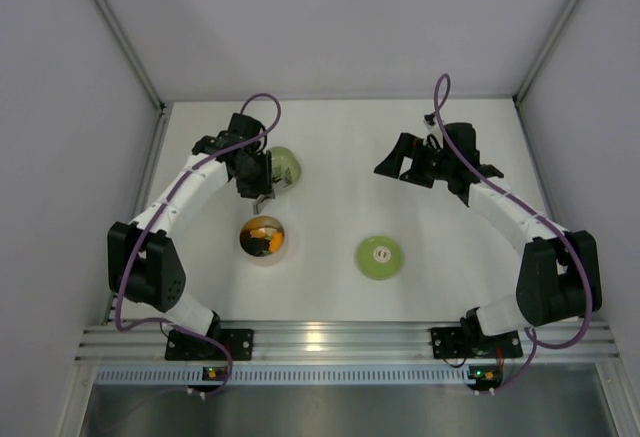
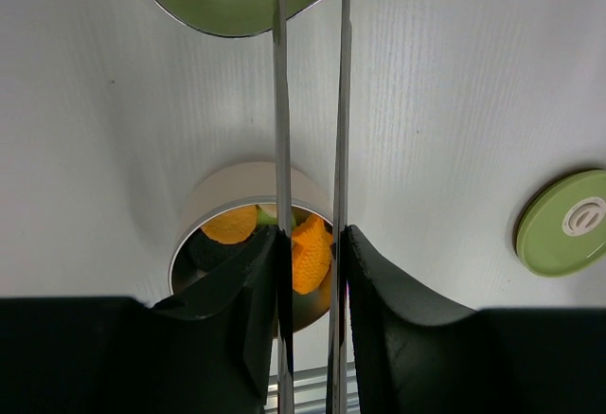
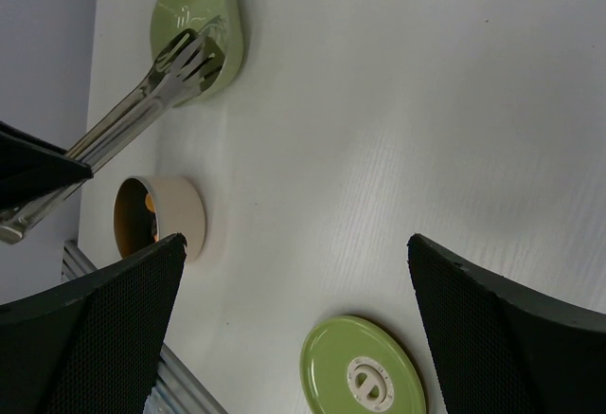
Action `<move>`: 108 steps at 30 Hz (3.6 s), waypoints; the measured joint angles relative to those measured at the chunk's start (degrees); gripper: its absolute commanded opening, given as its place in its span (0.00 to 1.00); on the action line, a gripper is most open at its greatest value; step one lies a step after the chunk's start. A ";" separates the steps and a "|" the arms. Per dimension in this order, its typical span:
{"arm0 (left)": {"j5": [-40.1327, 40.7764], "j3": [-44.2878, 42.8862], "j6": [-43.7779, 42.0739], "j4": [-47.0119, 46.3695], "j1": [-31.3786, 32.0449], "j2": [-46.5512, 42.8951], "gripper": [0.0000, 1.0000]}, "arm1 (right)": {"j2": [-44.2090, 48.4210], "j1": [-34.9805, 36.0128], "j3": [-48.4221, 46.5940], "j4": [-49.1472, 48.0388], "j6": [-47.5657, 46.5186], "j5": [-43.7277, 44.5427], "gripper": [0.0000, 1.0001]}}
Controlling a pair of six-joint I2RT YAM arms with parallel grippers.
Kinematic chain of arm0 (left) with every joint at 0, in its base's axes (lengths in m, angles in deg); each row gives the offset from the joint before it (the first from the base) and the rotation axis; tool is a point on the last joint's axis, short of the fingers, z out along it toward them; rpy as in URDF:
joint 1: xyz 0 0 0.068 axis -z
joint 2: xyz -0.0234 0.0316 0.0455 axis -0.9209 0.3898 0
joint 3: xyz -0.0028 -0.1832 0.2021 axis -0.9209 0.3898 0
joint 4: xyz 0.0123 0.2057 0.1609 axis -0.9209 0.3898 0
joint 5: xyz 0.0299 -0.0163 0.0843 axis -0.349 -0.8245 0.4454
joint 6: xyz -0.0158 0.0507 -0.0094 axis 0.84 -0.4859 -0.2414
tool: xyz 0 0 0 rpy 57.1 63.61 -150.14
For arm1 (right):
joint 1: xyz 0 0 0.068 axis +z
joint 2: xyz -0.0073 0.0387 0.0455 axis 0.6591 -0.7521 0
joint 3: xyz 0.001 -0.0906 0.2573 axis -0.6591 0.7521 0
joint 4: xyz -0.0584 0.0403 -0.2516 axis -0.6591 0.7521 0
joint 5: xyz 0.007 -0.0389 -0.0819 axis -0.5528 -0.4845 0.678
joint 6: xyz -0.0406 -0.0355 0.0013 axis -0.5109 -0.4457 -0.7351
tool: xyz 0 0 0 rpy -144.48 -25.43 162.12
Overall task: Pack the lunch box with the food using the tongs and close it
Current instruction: Pick up the fake food from the plate.
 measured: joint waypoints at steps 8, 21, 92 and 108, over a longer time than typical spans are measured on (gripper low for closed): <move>3.02 0.00 0.72 -0.70 0.00 -0.07 0.29 | 0.00 0.00 0.00 -0.02 0.00 -0.02 0.99; 7.93 0.37 2.34 -2.67 -0.02 -2.97 0.29 | -0.02 0.00 0.00 0.00 0.02 -0.02 0.99; 14.23 4.28 3.17 -7.26 -0.55 -4.50 0.42 | -0.15 0.00 0.00 -0.04 0.00 -0.04 1.00; 16.39 4.00 2.97 -5.70 -0.55 -4.79 0.43 | -0.15 0.00 0.00 -0.04 -0.02 -0.04 0.99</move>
